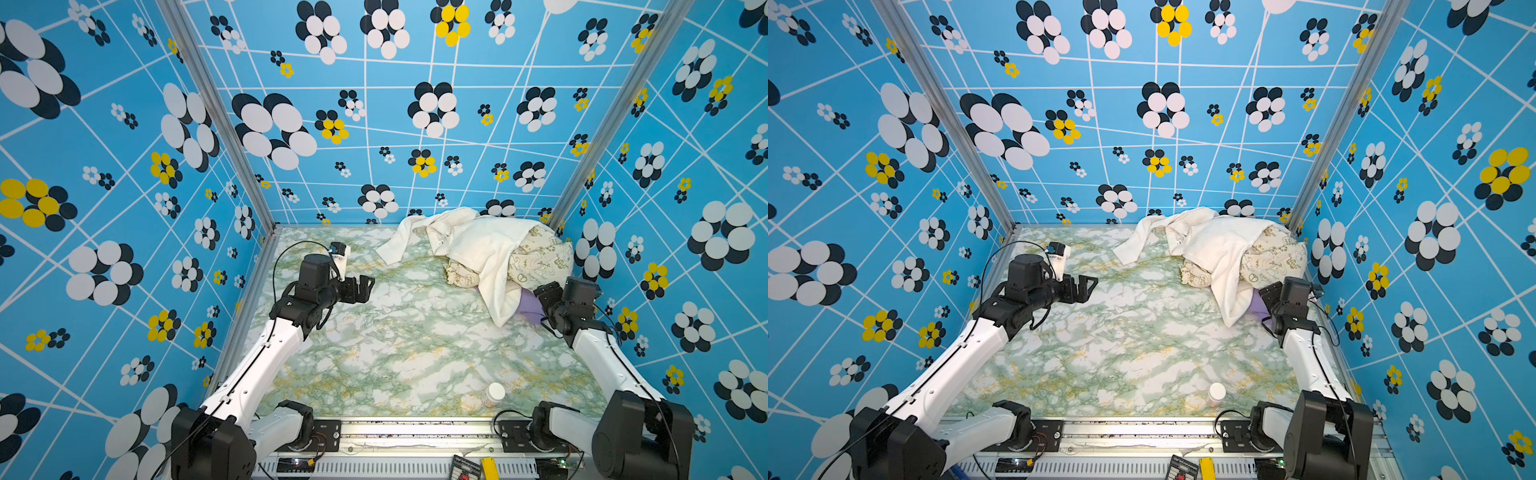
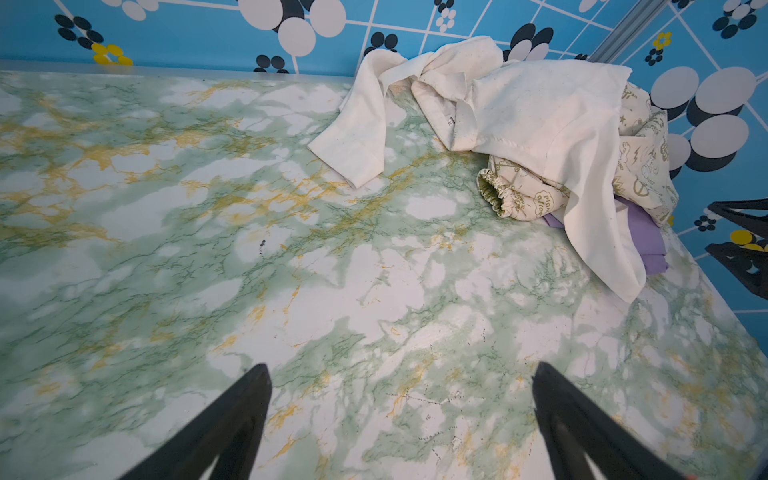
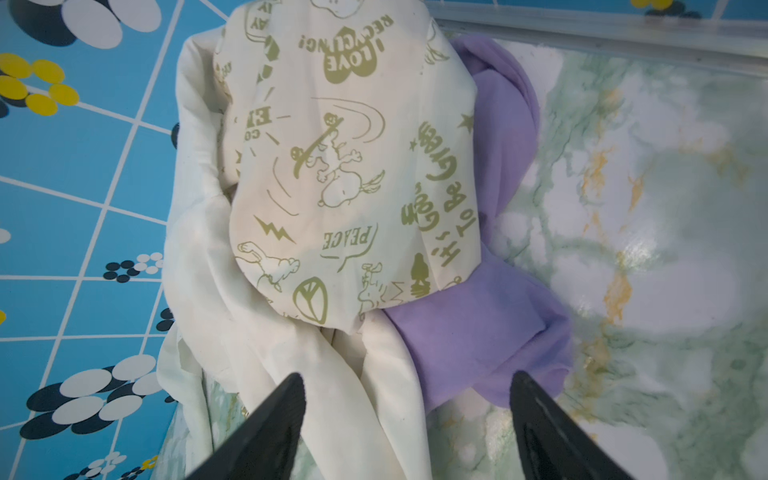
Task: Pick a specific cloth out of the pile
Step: 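Reach the right gripper toward the purple shirt under the pile while raising the left arm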
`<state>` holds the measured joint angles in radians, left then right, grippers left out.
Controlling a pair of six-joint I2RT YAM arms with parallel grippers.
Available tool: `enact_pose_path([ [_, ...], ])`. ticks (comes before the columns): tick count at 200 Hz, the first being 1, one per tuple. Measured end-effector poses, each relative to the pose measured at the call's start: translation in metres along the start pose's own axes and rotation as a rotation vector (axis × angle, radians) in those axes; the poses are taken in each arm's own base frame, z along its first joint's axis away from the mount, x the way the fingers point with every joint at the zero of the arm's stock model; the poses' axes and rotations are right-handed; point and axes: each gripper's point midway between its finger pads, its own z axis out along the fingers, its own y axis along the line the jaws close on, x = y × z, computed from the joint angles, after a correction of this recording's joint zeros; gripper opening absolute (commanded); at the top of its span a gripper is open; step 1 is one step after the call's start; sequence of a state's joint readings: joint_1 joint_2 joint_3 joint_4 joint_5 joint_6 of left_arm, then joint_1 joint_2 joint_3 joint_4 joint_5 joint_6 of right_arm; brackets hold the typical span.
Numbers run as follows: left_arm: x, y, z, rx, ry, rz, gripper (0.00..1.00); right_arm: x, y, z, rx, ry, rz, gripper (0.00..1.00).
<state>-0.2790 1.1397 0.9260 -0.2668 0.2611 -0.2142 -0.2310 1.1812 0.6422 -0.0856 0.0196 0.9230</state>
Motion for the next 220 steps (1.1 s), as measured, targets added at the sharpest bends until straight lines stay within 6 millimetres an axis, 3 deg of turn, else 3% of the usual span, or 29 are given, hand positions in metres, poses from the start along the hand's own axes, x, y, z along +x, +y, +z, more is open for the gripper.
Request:
enact_pose_path([
  [62, -0.018, -0.017, 0.004, 0.061, -0.039, 0.0, 0.99, 0.018, -0.021, 0.015, 0.086, 0.063, 0.173, 0.6],
  [109, -0.022, -0.021, 0.008, 0.079, -0.042, -0.007, 0.99, 0.033, -0.051, 0.011, 0.23, 0.1, 0.241, 0.57],
  [146, -0.037, -0.023, 0.014, 0.087, -0.058, -0.002, 0.99, 0.036, -0.064, 0.011, 0.288, 0.092, 0.282, 0.51],
  [189, -0.054, -0.021, 0.036, 0.092, -0.081, -0.022, 0.99, 0.05, -0.076, 0.031, 0.343, 0.139, 0.314, 0.45],
  [220, -0.058, -0.017, 0.057, 0.093, -0.068, -0.047, 0.99, 0.05, -0.07, 0.045, 0.347, 0.158, 0.324, 0.43],
])
